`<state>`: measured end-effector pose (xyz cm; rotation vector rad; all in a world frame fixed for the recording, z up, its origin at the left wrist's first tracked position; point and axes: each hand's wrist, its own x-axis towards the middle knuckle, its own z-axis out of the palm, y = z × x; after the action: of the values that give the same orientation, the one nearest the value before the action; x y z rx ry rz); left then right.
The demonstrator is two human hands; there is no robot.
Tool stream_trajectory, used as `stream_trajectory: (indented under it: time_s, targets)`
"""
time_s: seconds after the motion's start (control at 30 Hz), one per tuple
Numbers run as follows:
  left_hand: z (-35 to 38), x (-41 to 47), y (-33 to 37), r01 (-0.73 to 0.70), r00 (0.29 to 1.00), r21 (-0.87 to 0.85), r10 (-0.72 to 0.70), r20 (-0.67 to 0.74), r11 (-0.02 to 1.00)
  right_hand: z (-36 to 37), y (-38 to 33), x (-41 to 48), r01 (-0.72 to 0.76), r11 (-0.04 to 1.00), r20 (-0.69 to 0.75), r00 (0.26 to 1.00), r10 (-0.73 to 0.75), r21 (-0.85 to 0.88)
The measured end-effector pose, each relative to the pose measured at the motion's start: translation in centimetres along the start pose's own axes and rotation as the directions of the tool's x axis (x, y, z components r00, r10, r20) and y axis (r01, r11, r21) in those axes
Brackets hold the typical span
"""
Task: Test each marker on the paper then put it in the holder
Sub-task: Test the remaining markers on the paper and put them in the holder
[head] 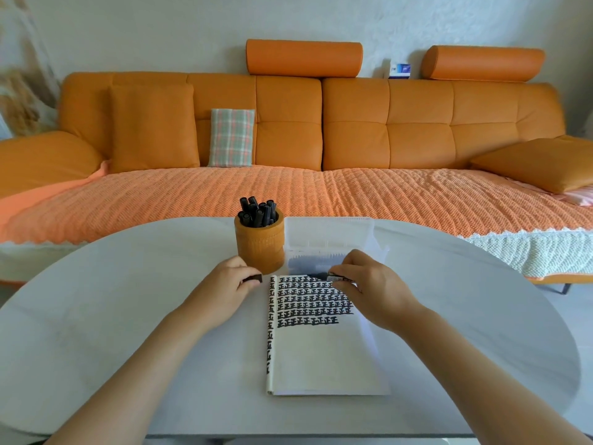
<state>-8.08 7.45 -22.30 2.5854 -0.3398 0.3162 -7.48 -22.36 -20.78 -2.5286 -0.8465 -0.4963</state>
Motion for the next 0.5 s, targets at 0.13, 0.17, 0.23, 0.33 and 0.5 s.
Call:
stream_trajectory:
  time_s: [0.13, 0.17, 0.23, 0.33, 0.5]
  targets:
    - [1.4, -0.5, -0.2, -0.016, 0.999, 0.08, 0.02, -0.048, 0.997, 0.5, -0.2, -0.1, -0.082, 0.994, 0.042, 0.996, 0.079, 0.078]
    - [1.6, -0.5, -0.1, -0.021, 0.997, 0.09, 0.027, -0.069, 0.996, 0.5, -0.3, -0.2, -0.107, 0.989, 0.054, 0.993, 0.102, 0.1]
    - [2.0, -0.4, -0.2, -0.033, 0.995, 0.097, 0.041, -0.086, 0.995, 0.4, -0.6, -0.4, -0.152, 0.977, 0.063, 0.988, 0.144, 0.15]
    - [2.1, -0.2, -0.4, -0.034, 0.997, 0.076, 0.039, -0.069, 0.997, -0.3, -1.0, -0.8, -0.172, 0.95, 0.046, 0.985, 0.166, 0.259]
    - [1.5, -0.2, 1.2, -0.087, 0.989, 0.034, 0.09, -0.116, 0.996, -1.1, -0.8, -1.6, -0.242, 0.85, 0.024, 0.965, 0.261, 0.467]
